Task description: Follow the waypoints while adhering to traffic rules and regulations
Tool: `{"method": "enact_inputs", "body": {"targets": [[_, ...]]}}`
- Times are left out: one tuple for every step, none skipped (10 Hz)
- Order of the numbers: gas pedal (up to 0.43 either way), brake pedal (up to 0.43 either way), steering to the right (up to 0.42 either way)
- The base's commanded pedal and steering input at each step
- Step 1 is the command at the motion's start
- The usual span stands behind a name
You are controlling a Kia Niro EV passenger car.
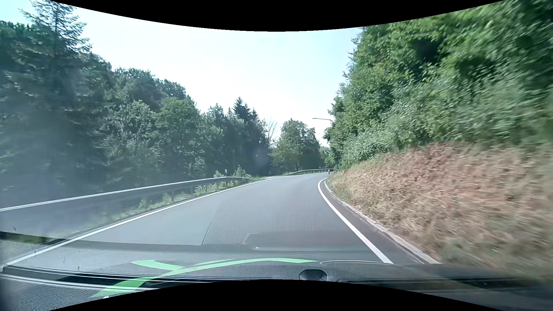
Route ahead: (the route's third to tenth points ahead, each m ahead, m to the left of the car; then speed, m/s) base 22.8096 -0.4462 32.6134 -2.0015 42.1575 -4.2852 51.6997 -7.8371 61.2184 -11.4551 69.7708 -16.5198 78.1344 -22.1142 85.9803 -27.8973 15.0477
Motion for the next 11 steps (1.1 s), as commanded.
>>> {"method": "enact_inputs", "body": {"targets": [[0.098,0.0,0.007],[0.098,0.0,0.008],[0.098,0.0,0.01],[0.087,0.0,0.013],[0.087,0.0,0.017],[0.087,0.0,0.022],[0.098,0.0,0.024],[0.13,0.0,0.027],[0.15,0.0,0.03],[0.15,0.0,0.034],[0.15,0.0,0.035]]}}
